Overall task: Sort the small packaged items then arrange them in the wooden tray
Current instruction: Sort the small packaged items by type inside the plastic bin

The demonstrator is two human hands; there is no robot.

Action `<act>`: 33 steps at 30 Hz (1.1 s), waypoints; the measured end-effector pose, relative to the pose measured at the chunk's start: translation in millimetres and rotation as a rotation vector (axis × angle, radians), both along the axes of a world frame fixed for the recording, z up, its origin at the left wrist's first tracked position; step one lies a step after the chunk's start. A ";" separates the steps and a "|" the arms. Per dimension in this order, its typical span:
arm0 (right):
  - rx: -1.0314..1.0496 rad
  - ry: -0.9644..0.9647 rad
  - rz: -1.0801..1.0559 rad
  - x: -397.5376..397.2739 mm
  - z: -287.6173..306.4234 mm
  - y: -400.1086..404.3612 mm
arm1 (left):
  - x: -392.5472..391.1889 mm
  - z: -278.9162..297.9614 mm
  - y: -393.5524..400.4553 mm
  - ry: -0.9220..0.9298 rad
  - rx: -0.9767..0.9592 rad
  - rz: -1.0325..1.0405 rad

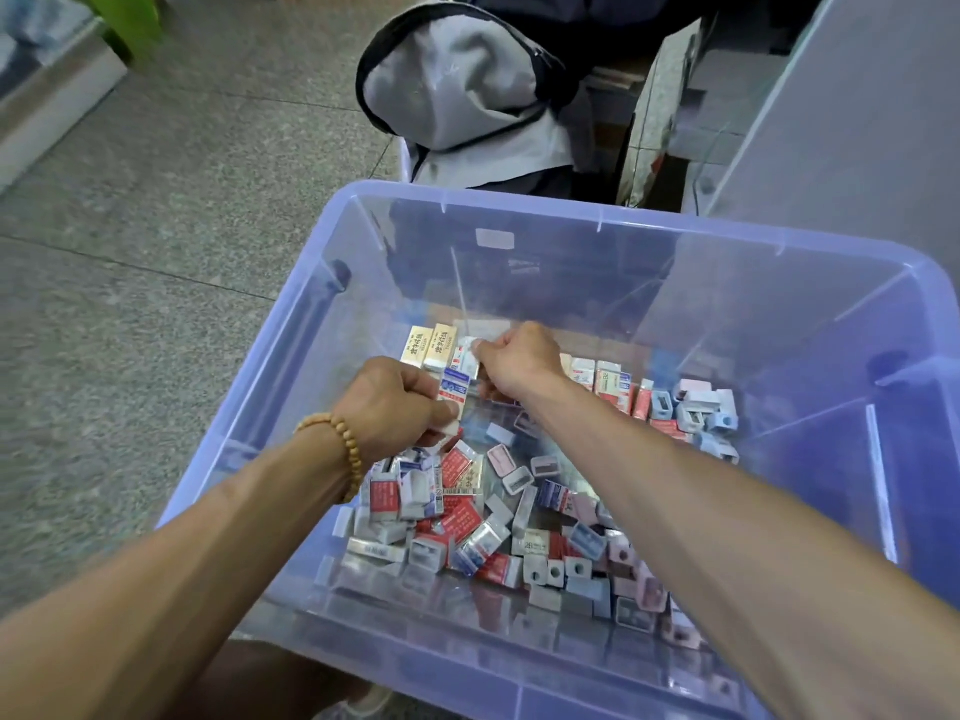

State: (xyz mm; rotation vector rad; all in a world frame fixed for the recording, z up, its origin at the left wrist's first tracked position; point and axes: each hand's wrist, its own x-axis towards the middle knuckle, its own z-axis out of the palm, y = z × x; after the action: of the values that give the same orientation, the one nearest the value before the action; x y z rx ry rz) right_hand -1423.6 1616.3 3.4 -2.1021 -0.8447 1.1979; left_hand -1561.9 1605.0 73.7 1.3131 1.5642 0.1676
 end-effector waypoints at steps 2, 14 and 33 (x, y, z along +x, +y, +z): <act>-0.033 -0.033 0.008 -9.5 -4.9 11.0 | 1.2 0.1 0.3 0.004 0.004 -0.018; 0.020 0.389 0.088 19.8 22.8 -31.9 | 15.7 -16.3 22.4 -0.014 0.097 -0.174; 0.333 -0.649 0.646 18.3 -8.5 -31.7 | 17.8 -65.4 49.0 0.440 0.755 -0.677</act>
State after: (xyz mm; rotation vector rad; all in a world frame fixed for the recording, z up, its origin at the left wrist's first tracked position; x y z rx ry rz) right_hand -1405.4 1584.6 -5.1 -1.9948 -1.9749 0.5446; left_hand -1544.1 1654.0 8.3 2.5442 1.3429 0.0353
